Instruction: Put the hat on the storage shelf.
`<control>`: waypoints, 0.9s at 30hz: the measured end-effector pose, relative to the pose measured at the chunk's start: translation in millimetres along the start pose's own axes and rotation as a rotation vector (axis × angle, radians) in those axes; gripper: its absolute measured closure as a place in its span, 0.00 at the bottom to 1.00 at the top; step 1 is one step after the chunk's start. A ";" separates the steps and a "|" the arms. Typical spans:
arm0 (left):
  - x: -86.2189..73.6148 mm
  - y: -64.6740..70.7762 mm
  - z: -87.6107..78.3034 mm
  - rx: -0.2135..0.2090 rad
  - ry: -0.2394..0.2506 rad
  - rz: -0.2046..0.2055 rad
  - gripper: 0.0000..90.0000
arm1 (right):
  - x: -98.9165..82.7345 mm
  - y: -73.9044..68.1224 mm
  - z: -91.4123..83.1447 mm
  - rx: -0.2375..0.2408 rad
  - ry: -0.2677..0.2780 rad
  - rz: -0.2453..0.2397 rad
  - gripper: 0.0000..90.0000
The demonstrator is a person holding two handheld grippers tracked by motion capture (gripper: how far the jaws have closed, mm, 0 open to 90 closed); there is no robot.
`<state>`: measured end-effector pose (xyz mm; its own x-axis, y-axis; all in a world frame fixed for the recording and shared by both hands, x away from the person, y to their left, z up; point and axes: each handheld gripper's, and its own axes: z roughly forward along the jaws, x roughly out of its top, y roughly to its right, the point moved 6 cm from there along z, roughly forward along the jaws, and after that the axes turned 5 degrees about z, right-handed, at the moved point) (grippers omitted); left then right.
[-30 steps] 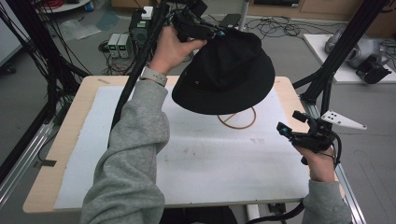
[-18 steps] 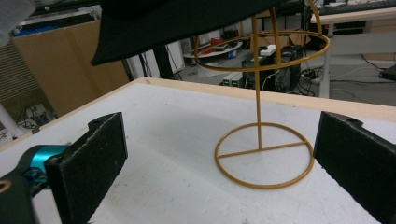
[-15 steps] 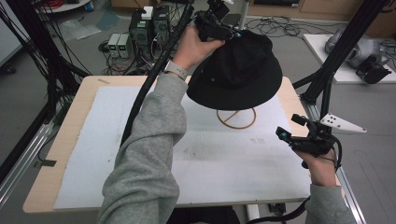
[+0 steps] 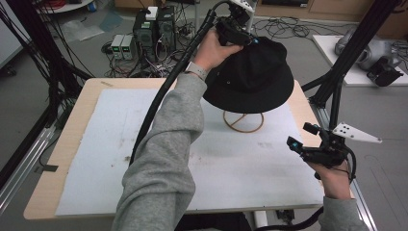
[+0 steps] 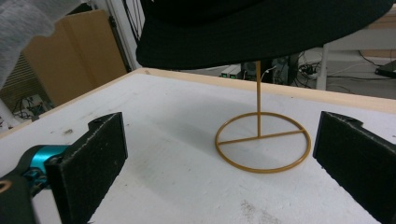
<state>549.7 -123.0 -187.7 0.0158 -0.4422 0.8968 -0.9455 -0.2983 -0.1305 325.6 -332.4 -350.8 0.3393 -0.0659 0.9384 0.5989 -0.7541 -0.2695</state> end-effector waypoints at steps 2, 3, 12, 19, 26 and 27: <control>-1.2 -0.9 5.6 0.000 0.001 -0.004 0.98 | -0.7 -0.7 -1.8 0.000 -0.002 -0.003 0.02; -2.2 -1.8 9.2 0.006 -0.005 0.000 0.98 | -1.1 -1.2 -2.4 0.000 -0.003 -0.005 0.02; -10.5 0.1 32.2 -0.010 -0.030 -0.012 0.98 | -6.0 -2.5 -5.3 -0.003 -0.022 -0.005 0.02; -18.0 1.4 45.8 -0.030 -0.042 -0.036 0.98 | -5.6 -1.5 -7.1 -0.008 -0.014 -0.010 0.02; -22.5 2.9 52.3 -0.040 -0.051 -0.041 0.97 | -6.5 -1.5 -7.1 -0.006 -0.021 -0.003 0.02; -22.5 2.8 51.9 -0.040 -0.051 -0.043 0.97 | -6.5 -1.2 -7.1 -0.005 -0.021 -0.004 0.02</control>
<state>563.6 -157.7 -230.2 0.0726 -0.4721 0.8786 -0.9558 -0.2845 -0.0739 317.6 -335.8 -355.1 0.3524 -0.0494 0.9345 0.5964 -0.7577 -0.2649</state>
